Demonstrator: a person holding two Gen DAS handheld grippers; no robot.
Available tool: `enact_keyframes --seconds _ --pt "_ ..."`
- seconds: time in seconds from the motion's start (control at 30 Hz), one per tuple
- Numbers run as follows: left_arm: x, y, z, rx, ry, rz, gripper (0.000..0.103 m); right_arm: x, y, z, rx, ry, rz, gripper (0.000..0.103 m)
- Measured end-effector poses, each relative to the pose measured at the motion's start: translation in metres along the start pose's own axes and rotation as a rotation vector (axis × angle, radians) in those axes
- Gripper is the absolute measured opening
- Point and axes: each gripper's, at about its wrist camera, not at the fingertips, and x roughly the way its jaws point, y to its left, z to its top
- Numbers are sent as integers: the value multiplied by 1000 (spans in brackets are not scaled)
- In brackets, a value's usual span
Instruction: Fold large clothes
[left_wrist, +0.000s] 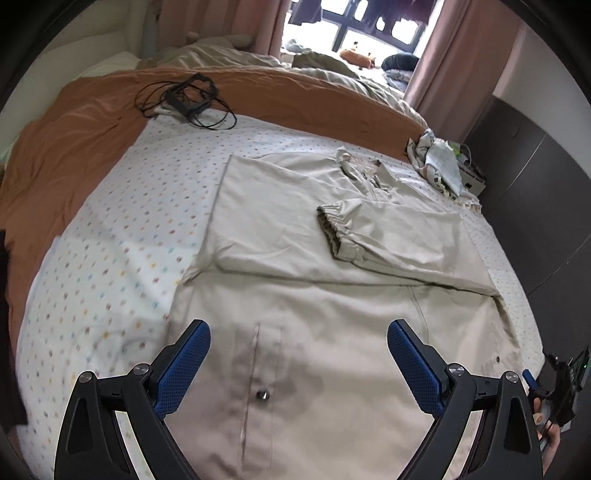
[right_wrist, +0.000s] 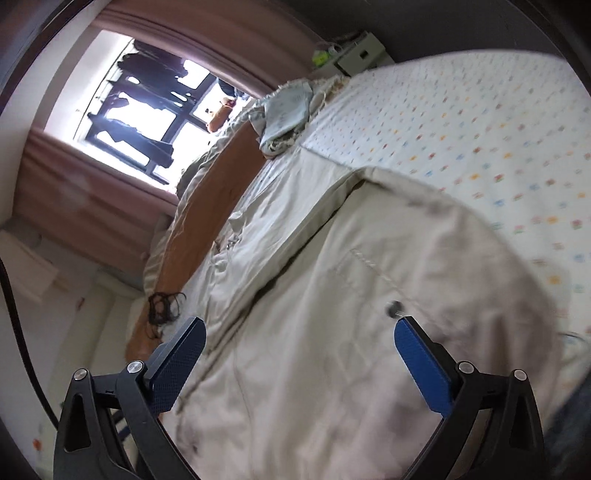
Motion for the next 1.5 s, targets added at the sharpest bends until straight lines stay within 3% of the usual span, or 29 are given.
enact_keyframes --seconds 0.3,0.7,0.87,1.0,1.13,1.5 --pt "-48 23 -61 -91 -48 -64 94 -65 -22 -12 -34 4 -38 103" --pt "-71 61 -151 -252 -57 -113 74 -115 -72 -42 -5 41 -11 103" --pt "-76 76 -180 -287 -72 -126 73 -114 -90 -56 21 86 41 100" --pt "-72 87 -200 -320 -55 -168 65 -106 -100 -69 42 118 119 88" --pt "-65 100 -214 -368 -49 -205 64 -99 -106 -76 44 125 157 87" --pt "-36 119 -228 -477 1 -313 64 -55 -121 -76 79 146 167 76"
